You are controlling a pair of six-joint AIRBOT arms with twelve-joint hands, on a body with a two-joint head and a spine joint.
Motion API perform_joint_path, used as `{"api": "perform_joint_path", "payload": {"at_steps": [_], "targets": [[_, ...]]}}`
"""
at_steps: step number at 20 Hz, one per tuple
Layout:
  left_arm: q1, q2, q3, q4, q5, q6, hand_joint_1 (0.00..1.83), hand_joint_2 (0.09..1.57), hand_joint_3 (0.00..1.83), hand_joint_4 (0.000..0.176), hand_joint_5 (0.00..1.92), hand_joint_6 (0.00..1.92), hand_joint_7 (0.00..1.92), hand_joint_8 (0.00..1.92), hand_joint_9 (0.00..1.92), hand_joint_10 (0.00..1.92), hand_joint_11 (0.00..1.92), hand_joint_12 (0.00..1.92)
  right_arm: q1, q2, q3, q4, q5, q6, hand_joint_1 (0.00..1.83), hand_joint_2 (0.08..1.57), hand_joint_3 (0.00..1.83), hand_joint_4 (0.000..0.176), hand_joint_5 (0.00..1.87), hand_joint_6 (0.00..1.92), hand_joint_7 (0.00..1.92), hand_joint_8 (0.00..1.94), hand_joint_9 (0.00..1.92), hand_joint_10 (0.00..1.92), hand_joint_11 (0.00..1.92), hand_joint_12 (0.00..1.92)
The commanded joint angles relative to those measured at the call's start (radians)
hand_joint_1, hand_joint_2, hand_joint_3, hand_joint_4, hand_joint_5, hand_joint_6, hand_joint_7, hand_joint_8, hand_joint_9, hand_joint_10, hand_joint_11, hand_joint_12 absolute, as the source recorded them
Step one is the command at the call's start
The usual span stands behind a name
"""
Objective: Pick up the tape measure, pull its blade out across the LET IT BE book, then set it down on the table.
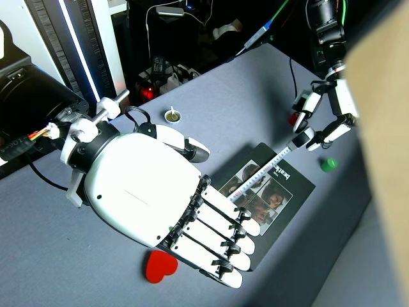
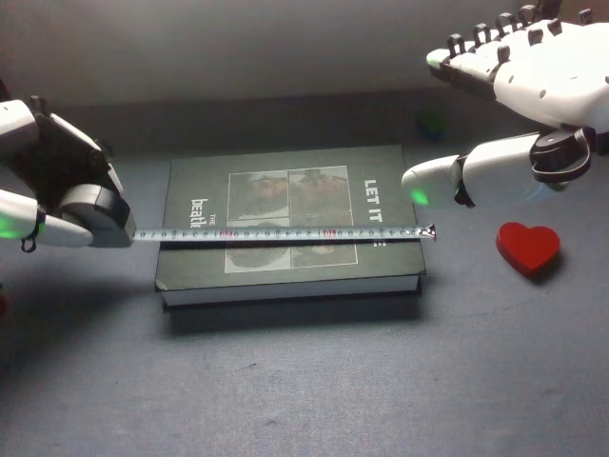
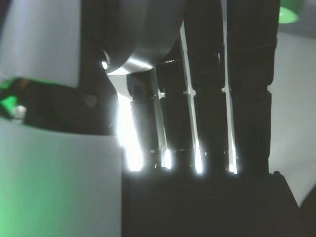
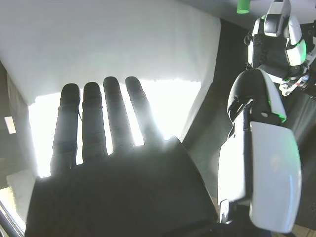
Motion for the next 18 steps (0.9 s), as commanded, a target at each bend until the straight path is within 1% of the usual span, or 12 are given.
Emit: {"api": "perform_joint_path", "payload": {"at_steps": [1, 3, 8, 10, 15, 16, 17, 18], "targets": [[-0.009, 0.006, 0.003, -0.071, -0.084, -0.008, 1.40, 1.05, 0.00, 0.000, 1.03, 0.63, 1.13, 0.69, 1.15, 0.97, 1.33, 0.55, 0.009, 0.004, -0.002, -0.058, -0.013, 0.005, 0.00, 1.01, 0.00, 0.000, 0.00, 0.00, 0.01, 0.00, 0.01, 0.00, 0.00, 0.18], [-0.004, 0.006, 0.006, -0.071, -0.084, -0.008, 1.40, 1.05, 0.00, 0.000, 1.02, 0.64, 1.13, 0.70, 1.14, 0.99, 1.31, 0.58, 0.009, 0.004, -0.002, -0.059, -0.013, 0.005, 0.00, 1.01, 0.00, 0.000, 0.00, 0.00, 0.01, 0.00, 0.01, 0.00, 0.00, 0.18], [0.000, 0.005, 0.014, -0.073, -0.082, -0.009, 1.40, 1.05, 0.00, 0.000, 1.02, 0.65, 1.13, 0.68, 1.14, 0.99, 1.31, 0.60, 0.009, 0.004, -0.002, -0.059, -0.013, 0.005, 0.00, 1.01, 0.00, 0.000, 0.00, 0.00, 0.02, 0.00, 0.02, 0.00, 0.00, 0.20], [0.000, 0.004, 0.016, -0.073, -0.082, -0.009, 1.40, 1.05, 0.00, 0.000, 1.03, 0.65, 1.14, 0.67, 1.13, 0.99, 1.28, 0.63, 0.009, 0.004, -0.002, -0.059, -0.013, 0.005, 0.00, 1.01, 0.00, 0.000, 0.00, 0.00, 0.01, 0.00, 0.01, 0.00, 0.00, 0.19], [0.003, 0.005, 0.014, -0.077, -0.083, -0.009, 1.40, 1.05, 0.00, 0.000, 1.02, 0.66, 1.14, 0.67, 1.15, 0.97, 1.28, 0.64, 0.008, 0.004, -0.003, -0.060, -0.012, 0.005, 0.00, 1.01, 0.00, 0.000, 0.00, 0.00, 0.00, 0.00, 0.00, 0.00, 0.00, 0.16], [0.002, 0.005, 0.013, -0.077, -0.085, -0.009, 1.41, 1.01, 0.00, 0.000, 1.12, 0.51, 1.24, 0.50, 1.26, 0.83, 1.29, 0.63, 0.008, 0.004, -0.003, -0.060, -0.011, 0.005, 0.00, 1.02, 0.00, 0.000, 0.00, 0.00, 0.00, 0.00, 0.00, 0.00, 0.00, 0.11], [-0.001, 0.010, 0.005, -0.077, -0.087, -0.009, 1.41, 0.99, 0.00, 0.000, 1.17, 0.41, 1.30, 0.39, 1.31, 0.74, 1.31, 0.61, 0.007, 0.005, -0.004, -0.060, -0.011, 0.004, 0.00, 1.02, 0.00, 0.000, 0.00, 0.00, 0.00, 0.00, 0.00, 0.00, 0.00, 0.08], [-0.004, 0.024, -0.016, -0.077, -0.083, -0.003, 1.42, 0.98, 0.00, 0.000, 1.20, 0.32, 1.34, 0.33, 1.34, 0.69, 1.36, 0.58, 0.007, 0.005, -0.004, -0.061, -0.011, 0.004, 0.00, 1.02, 0.00, 0.000, 0.00, 0.00, 0.00, 0.00, 0.00, 0.00, 0.01, 0.08]]}}
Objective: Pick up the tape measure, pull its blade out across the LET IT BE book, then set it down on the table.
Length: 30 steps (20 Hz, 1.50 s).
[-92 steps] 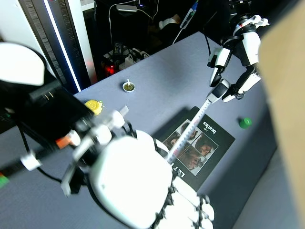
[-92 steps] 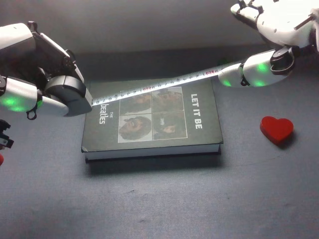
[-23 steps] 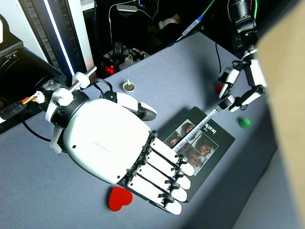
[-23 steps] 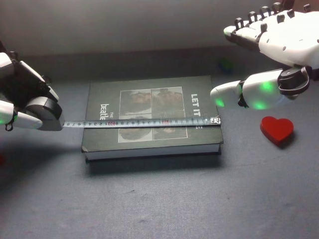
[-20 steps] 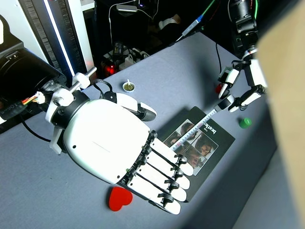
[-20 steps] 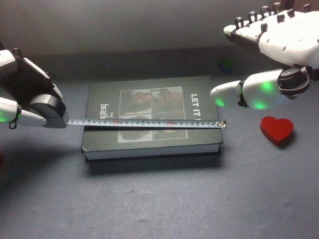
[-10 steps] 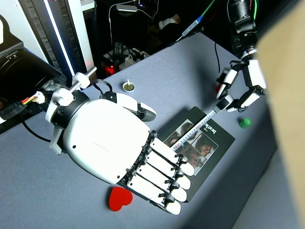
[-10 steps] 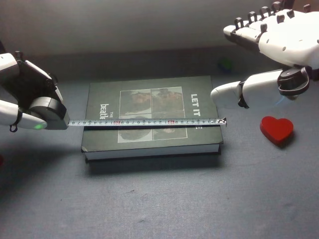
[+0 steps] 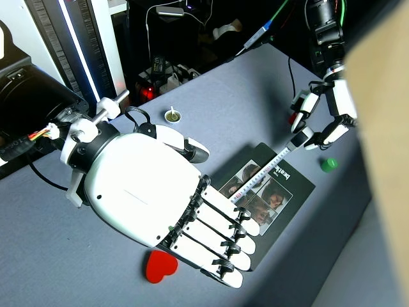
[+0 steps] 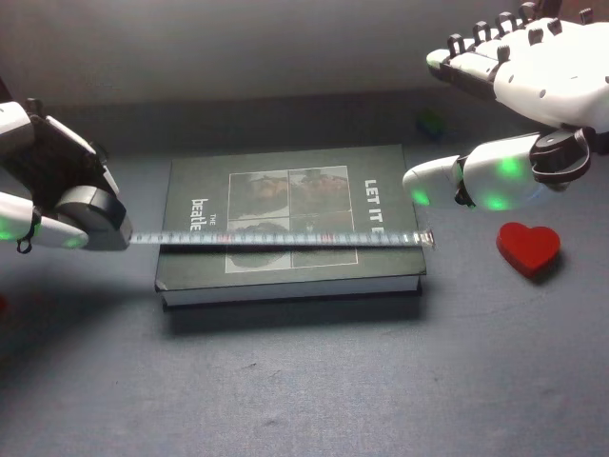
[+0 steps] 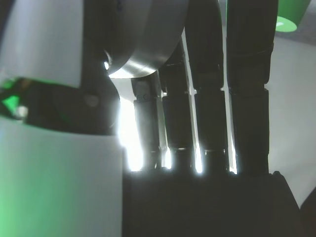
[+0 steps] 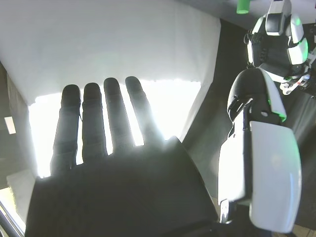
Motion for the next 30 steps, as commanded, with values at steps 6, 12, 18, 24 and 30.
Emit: {"api": "perform_joint_path", "payload": {"at_steps": [6, 12, 18, 24, 30], "targets": [[-0.076, 0.139, -0.194, -0.063, -0.018, 0.040, 1.30, 1.00, 0.00, 0.000, 1.19, 0.46, 1.35, 0.49, 1.44, 0.23, 1.38, 0.51, 0.006, 0.005, -0.005, -0.060, -0.011, 0.004, 0.00, 1.02, 0.00, 0.000, 0.00, 0.00, 0.01, 0.00, 0.02, 0.00, 0.00, 0.28], [-0.073, 0.301, -0.478, -0.129, 0.052, 0.140, 1.40, 1.04, 0.00, 0.000, 1.04, 0.61, 1.15, 0.64, 1.15, 0.97, 1.31, 0.59, 0.004, 0.008, -0.009, -0.061, -0.012, 0.004, 0.00, 1.01, 0.00, 0.000, 0.00, 0.00, 0.01, 0.00, 0.02, 0.00, 0.00, 0.22], [0.100, 0.327, -0.623, -0.326, -0.037, 0.270, 1.40, 1.05, 0.00, 0.000, 1.03, 0.62, 1.13, 0.70, 1.14, 0.97, 1.31, 0.59, 0.004, 0.008, -0.010, -0.062, -0.010, 0.004, 0.00, 1.01, 0.00, 0.000, 0.00, 0.00, 0.01, 0.00, 0.01, 0.00, 0.00, 0.19], [0.212, 0.255, -0.607, -0.383, -0.120, 0.270, 1.41, 0.99, 0.00, 0.000, 1.20, 0.30, 1.31, 0.40, 1.32, 0.73, 1.35, 0.50, 0.005, 0.008, -0.011, -0.063, -0.008, 0.005, 0.00, 1.01, 0.00, 0.000, 0.00, 0.00, 0.01, 0.00, 0.01, 0.00, 0.00, 0.20], [0.255, 0.190, -0.553, -0.396, -0.160, 0.270, 1.40, 1.05, 0.00, 0.000, 1.02, 0.69, 1.13, 0.70, 1.15, 0.93, 1.26, 0.46, 0.005, 0.008, -0.012, -0.063, -0.005, 0.005, 0.00, 1.01, 0.00, 0.000, 0.01, 0.00, 0.02, 0.00, 0.03, 0.00, 0.00, 0.21]]}}
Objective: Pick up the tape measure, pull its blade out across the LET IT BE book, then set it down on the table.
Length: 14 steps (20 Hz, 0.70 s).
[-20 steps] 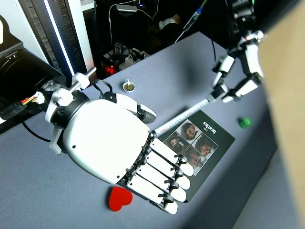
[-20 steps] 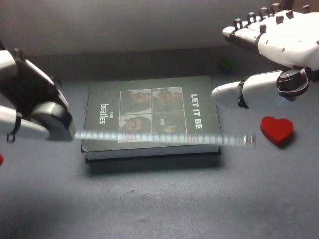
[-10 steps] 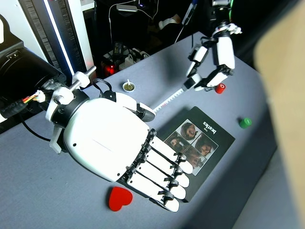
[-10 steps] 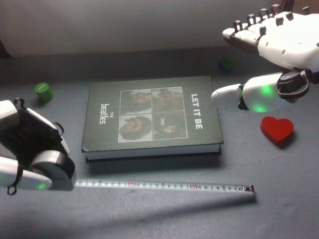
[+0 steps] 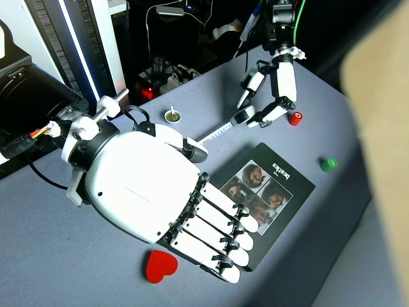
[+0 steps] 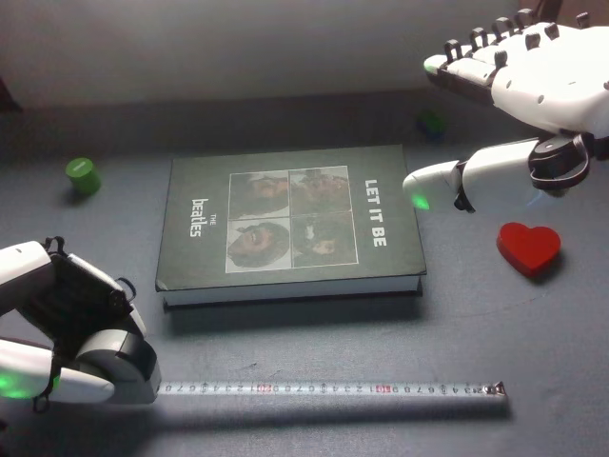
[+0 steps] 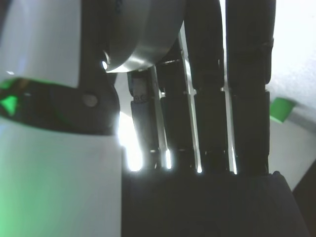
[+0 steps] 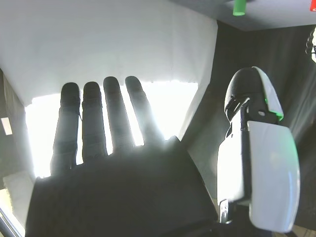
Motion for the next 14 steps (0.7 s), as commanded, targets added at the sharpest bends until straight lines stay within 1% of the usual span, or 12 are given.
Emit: {"api": "perform_joint_path", "payload": {"at_steps": [1, 4, 5, 6, 7, 8, 9, 10, 11, 12, 13, 14], "targets": [[-0.005, -0.006, 0.011, -0.029, -0.121, -0.013, 1.39, 1.05, 0.00, 0.000, 1.00, 0.72, 1.11, 0.73, 1.13, 0.96, 1.24, 0.47, 0.010, 0.006, -0.005, -0.057, -0.011, 0.004, 0.00, 1.01, 0.00, 0.000, 0.01, 0.00, 0.02, 0.00, 0.03, 0.00, 0.00, 0.20], [-0.021, -0.020, 0.036, -0.029, -0.121, -0.013, 1.39, 1.06, 0.00, 0.000, 0.99, 0.76, 1.09, 0.76, 1.10, 0.99, 1.21, 0.48, 0.011, 0.006, -0.006, -0.057, -0.008, 0.005, 0.00, 1.01, 0.00, 0.000, 0.01, 0.00, 0.02, 0.00, 0.03, 0.00, 0.00, 0.19], [-0.023, -0.021, 0.039, -0.029, -0.121, -0.013, 1.39, 1.05, 0.00, 0.000, 1.00, 0.73, 1.13, 0.71, 1.16, 0.93, 1.19, 0.50, 0.011, 0.006, -0.006, -0.057, -0.008, 0.005, 0.00, 1.01, 0.00, 0.000, 0.01, 0.00, 0.02, 0.00, 0.03, 0.00, 0.00, 0.16], [-0.023, -0.022, 0.042, -0.029, -0.121, -0.013, 1.25, 1.10, 0.00, 0.000, 0.91, 1.00, 1.14, 0.81, 1.21, 0.28, 1.14, 0.51, 0.011, 0.006, -0.006, -0.057, -0.008, 0.005, 0.00, 1.00, 0.00, 0.000, 0.01, 0.00, 0.02, 0.00, 0.03, 0.00, 0.00, 0.15], [-0.023, -0.023, 0.044, -0.029, -0.121, -0.013, 1.23, 1.11, 0.00, 0.000, 0.88, 1.08, 1.11, 0.83, 1.22, 0.16, 1.10, 0.50, 0.011, 0.006, -0.006, -0.057, -0.008, 0.005, 0.00, 1.00, 0.00, 0.000, 0.01, 0.00, 0.02, 0.00, 0.03, 0.00, 0.00, 0.17], [-0.021, -0.024, 0.048, -0.026, -0.121, -0.013, 0.98, 1.13, 0.00, 0.000, 0.81, 0.46, 0.96, 0.34, 1.09, 0.06, 0.97, 0.49, 0.011, 0.006, -0.006, -0.057, -0.008, 0.005, 0.00, 1.00, 0.00, 0.000, 0.01, 0.00, 0.02, 0.00, 0.03, 0.00, 0.00, 0.18], [-0.021, -0.025, 0.051, -0.023, -0.120, -0.013, 0.98, 1.13, 0.00, 0.000, 0.81, 0.46, 0.96, 0.34, 1.09, 0.06, 0.97, 0.49, 0.011, 0.006, -0.006, -0.057, -0.007, 0.005, 0.00, 1.00, 0.00, 0.000, 0.01, 0.00, 0.02, 0.00, 0.03, 0.00, 0.00, 0.18], [-0.022, -0.025, 0.054, -0.020, -0.121, -0.013, 0.74, 1.12, 0.00, 0.000, 0.75, 0.03, 0.79, 0.02, 0.86, 0.00, 0.73, 0.51, 0.011, 0.006, -0.006, -0.057, -0.006, 0.005, 0.00, 1.00, 0.00, 0.000, 0.01, 0.00, 0.02, 0.00, 0.03, 0.00, 0.00, 0.22], [-0.024, -0.026, 0.057, -0.014, -0.121, -0.013, 0.74, 1.12, 0.00, 0.000, 0.75, 0.03, 0.79, 0.02, 0.86, 0.00, 0.73, 0.51, 0.011, 0.006, -0.006, -0.057, -0.005, 0.005, 0.00, 1.00, 0.00, 0.000, 0.01, 0.00, 0.02, 0.00, 0.03, 0.00, 0.00, 0.22], [-0.026, -0.026, 0.058, -0.013, -0.121, -0.013, 0.58, 1.06, 0.00, 0.000, 0.57, 0.00, 0.54, 0.00, 0.61, 0.00, 0.43, 0.57, 0.011, 0.006, -0.006, -0.057, -0.005, 0.005, 0.00, 1.00, 0.00, 0.000, 0.02, 0.00, 0.02, 0.00, 0.02, 0.00, 0.00, 0.22], [-0.028, -0.024, 0.057, -0.013, -0.121, -0.013, 0.52, 1.04, 0.00, 0.000, 0.46, 0.00, 0.43, 0.00, 0.49, 0.00, 0.32, 0.62, 0.011, 0.006, -0.007, -0.057, -0.005, 0.006, 0.00, 1.00, 0.00, 0.000, 0.01, 0.00, 0.01, 0.00, 0.01, 0.00, 0.00, 0.20], [-0.028, -0.021, 0.056, -0.013, -0.121, -0.013, 0.49, 1.01, 0.00, 0.000, 0.39, 0.00, 0.36, 0.00, 0.42, 0.00, 0.24, 0.66, 0.011, 0.006, -0.007, -0.057, -0.005, 0.006, 0.00, 1.00, 0.00, 0.000, 0.01, 0.00, 0.01, 0.00, 0.01, 0.00, 0.00, 0.20]]}}
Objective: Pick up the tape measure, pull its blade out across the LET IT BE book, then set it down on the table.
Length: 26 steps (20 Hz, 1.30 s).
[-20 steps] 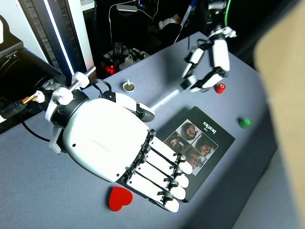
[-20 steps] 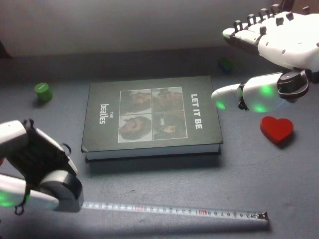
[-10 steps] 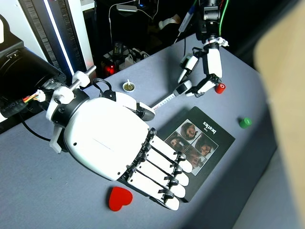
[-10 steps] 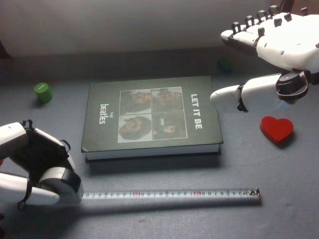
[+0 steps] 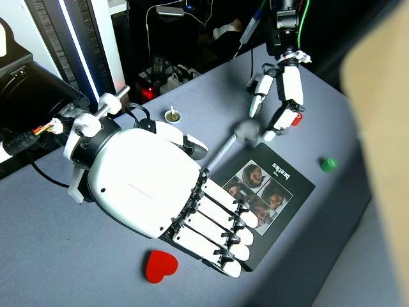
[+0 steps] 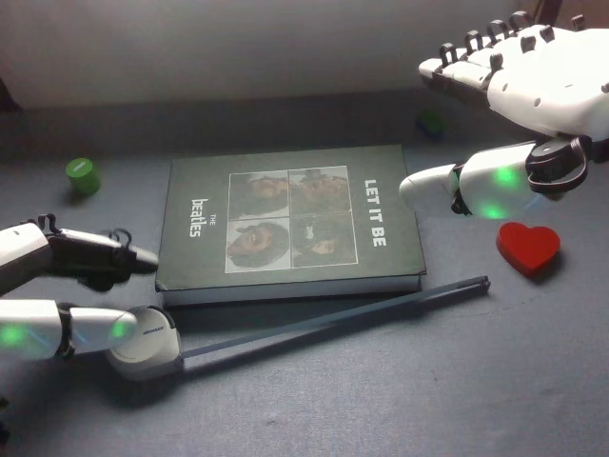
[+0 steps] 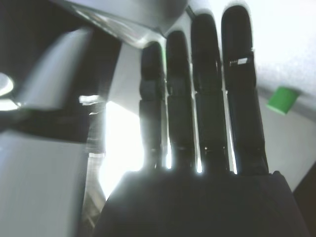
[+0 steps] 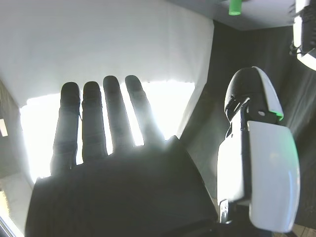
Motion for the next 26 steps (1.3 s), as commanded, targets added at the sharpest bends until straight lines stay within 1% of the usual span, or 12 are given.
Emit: {"api": "perform_joint_path", "payload": {"at_steps": [1, 7, 10, 12, 15, 17, 18, 19, 22, 23, 24, 26], "targets": [[-0.007, 0.007, 0.001, -0.028, -0.109, -0.010, 0.47, 0.98, 0.00, 0.000, 0.34, 0.00, 0.31, 0.00, 0.36, 0.00, 0.18, 0.70, 0.011, 0.006, -0.002, -0.056, -0.014, 0.005, 0.00, 1.00, 0.00, 0.000, 0.01, 0.00, 0.01, 0.00, 0.01, 0.00, 0.00, 0.20], [-0.106, 0.074, 0.056, -0.006, -0.051, 0.014, 0.41, 0.96, 0.01, 0.001, 0.23, 0.00, 0.20, 0.00, 0.26, 0.00, 0.01, 0.77, 0.011, 0.007, -0.009, -0.056, -0.013, 0.006, 0.00, 1.01, 0.00, 0.000, 0.03, 0.00, 0.04, 0.00, 0.04, 0.00, 0.00, 0.24], [-0.302, 0.100, 0.076, 0.076, 0.106, 0.039, 0.40, 0.97, 0.00, 0.000, 0.23, 0.00, 0.20, 0.00, 0.25, 0.00, 0.00, 0.79, 0.011, 0.013, -0.031, -0.056, -0.025, 0.007, 0.00, 1.01, 0.00, 0.000, 0.04, 0.00, 0.05, 0.00, 0.05, 0.00, 0.00, 0.28], [-0.455, 0.100, 0.057, 0.000, 0.179, 0.223, 0.41, 0.98, 0.01, 0.000, 0.25, 0.01, 0.21, 0.01, 0.27, 0.01, 0.01, 0.80, 0.012, 0.012, -0.050, -0.067, -0.047, 0.006, 0.00, 1.03, 0.00, 0.000, 0.12, 0.00, 0.15, 0.00, 0.13, 0.00, 0.00, 0.54], [-0.644, 0.086, 0.002, -0.256, 0.301, 0.683, 0.61, 1.05, 0.00, 0.000, 0.91, 0.11, 1.00, 0.22, 1.00, 0.22, 0.70, 0.74, 0.018, -0.007, -0.065, -0.072, -0.115, 0.007, 0.47, 1.07, 0.00, 0.000, 0.88, 0.20, 0.99, 0.19, 1.00, 0.25, 0.61, 1.13], [-0.830, 0.056, -0.041, -0.589, 0.462, 1.283, 0.82, 1.11, 0.00, 0.000, 0.98, 0.89, 0.96, 1.17, 1.01, 1.16, 0.98, 1.22, 0.018, -0.033, -0.074, -0.072, -0.192, 0.007, 0.78, 1.08, 0.00, 0.000, 0.89, 1.43, 0.95, 1.49, 1.02, 1.72, 1.03, 1.84], [-0.890, 0.049, -0.054, -0.757, 0.518, 1.528, 0.91, 1.11, 0.00, 0.000, 0.90, 1.32, 0.92, 1.52, 1.00, 1.48, 0.97, 1.53, 0.018, -0.043, -0.076, -0.072, -0.215, 0.007, 0.88, 1.10, 0.01, 0.000, 0.92, 1.82, 1.02, 1.85, 1.21, 1.88, 1.30, 1.91], [-0.974, 0.033, -0.073, -1.088, 0.598, 2.005, 0.95, 1.12, 0.00, 0.000, 0.86, 1.71, 0.92, 1.74, 1.01, 1.67, 0.95, 1.71, 0.021, -0.064, -0.081, -0.072, -0.255, 0.002, 0.92, 1.10, 0.00, 0.000, 1.00, 1.90, 1.14, 1.92, 1.37, 1.91, 1.52, 1.92], [-1.090, 0.005, -0.173, -1.559, 0.468, 2.631, 1.01, 1.13, 0.00, 0.000, 1.02, 1.92, 1.05, 1.92, 1.06, 1.92, 1.05, 1.92, 0.027, -0.099, -0.099, -0.072, -0.332, -0.021, 0.92, 1.14, 0.00, 0.000, 1.23, 1.92, 1.40, 1.94, 1.64, 1.92, 1.87, 1.92], [-1.122, -0.005, -0.227, -1.676, 0.351, 2.782, 1.00, 1.14, 0.00, 0.000, 1.12, 1.92, 1.12, 1.92, 1.10, 1.92, 1.08, 1.92, 0.029, -0.108, -0.105, -0.072, -0.348, -0.025, 0.94, 1.19, 0.00, 0.040, 1.25, 1.92, 1.42, 1.94, 1.64, 1.92, 1.86, 1.92], [-1.135, -0.013, -0.262, -1.729, 0.263, 2.867, 0.98, 1.14, 0.00, 0.000, 1.18, 1.92, 1.17, 1.92, 1.14, 1.92, 1.11, 1.92, 0.030, -0.113, -0.109, -0.072, -0.358, -0.027, 0.95, 1.24, 0.00, 0.149, 1.26, 1.92, 1.43, 1.94, 1.64, 1.92, 1.86, 1.92], [-1.146, -0.040, -0.358, -1.806, 0.092, 2.905, 0.84, 1.22, 0.02, 0.000, 1.28, 1.92, 1.33, 1.92, 1.31, 1.92, 1.28, 1.92, 0.030, -0.126, -0.118, -0.072, -0.389, -0.027, 0.97, 1.28, 0.01, 0.175, 1.25, 1.92, 1.44, 1.94, 1.67, 1.92, 1.86, 1.92]]}}
